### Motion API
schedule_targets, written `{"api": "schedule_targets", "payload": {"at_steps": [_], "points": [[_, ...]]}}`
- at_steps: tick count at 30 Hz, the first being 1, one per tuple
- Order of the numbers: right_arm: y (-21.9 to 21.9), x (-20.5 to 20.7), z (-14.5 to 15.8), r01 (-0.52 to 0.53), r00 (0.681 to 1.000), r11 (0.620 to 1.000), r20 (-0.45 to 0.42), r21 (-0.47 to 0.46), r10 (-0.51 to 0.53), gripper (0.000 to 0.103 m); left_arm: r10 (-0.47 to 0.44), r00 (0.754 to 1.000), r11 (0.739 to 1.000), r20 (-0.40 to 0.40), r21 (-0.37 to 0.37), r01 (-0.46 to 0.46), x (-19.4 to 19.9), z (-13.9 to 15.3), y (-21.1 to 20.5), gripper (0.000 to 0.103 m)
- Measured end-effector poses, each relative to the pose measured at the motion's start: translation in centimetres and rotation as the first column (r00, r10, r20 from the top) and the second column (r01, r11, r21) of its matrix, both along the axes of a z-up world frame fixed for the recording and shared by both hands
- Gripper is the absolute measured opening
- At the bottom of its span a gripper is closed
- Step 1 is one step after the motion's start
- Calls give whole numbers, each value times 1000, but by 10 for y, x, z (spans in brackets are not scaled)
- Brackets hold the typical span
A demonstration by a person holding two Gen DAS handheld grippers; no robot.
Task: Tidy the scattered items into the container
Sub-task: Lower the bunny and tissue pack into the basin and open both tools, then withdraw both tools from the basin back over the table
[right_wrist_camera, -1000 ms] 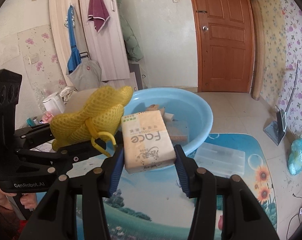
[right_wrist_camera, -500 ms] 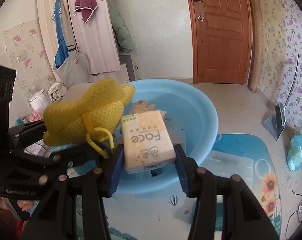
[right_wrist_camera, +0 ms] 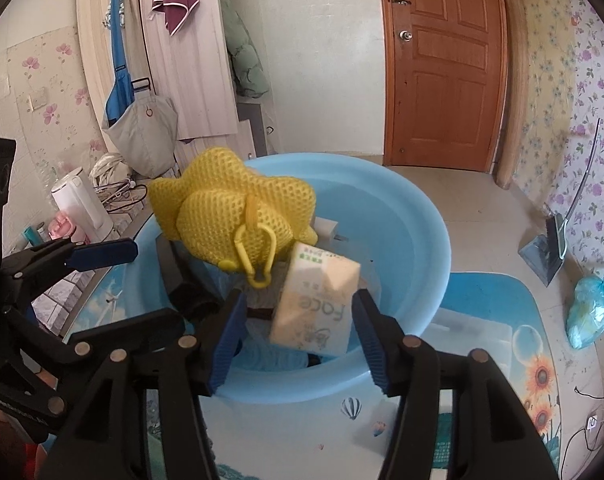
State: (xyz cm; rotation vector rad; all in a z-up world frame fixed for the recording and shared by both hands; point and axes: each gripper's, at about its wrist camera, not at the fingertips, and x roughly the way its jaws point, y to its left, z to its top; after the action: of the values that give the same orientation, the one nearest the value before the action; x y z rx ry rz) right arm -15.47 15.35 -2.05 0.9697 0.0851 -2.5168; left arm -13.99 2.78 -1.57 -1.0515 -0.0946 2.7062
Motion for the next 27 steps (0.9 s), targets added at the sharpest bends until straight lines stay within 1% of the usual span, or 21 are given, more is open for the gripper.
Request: {"api": "schedule_targets", "payload": {"at_steps": [9,19,23,27], "points": [[5,22,7,7,1000,1000,-21,-7,-7,56,7,1000,1000,9,-6,-7,21,0,0,94],[24,45,3,40,999,999,21,-6,-39,56,27,999,1000,20,16,-27,49,1,5,94],[35,56,-4,54,997,998,50,-10,-53,56,41,998,999,55,28,-42,56,-6,10,94],[45,66,-8,69,996,998,62,-7,-69,56,35,997,999,65,21,-37,65,-9,13,94]]}}
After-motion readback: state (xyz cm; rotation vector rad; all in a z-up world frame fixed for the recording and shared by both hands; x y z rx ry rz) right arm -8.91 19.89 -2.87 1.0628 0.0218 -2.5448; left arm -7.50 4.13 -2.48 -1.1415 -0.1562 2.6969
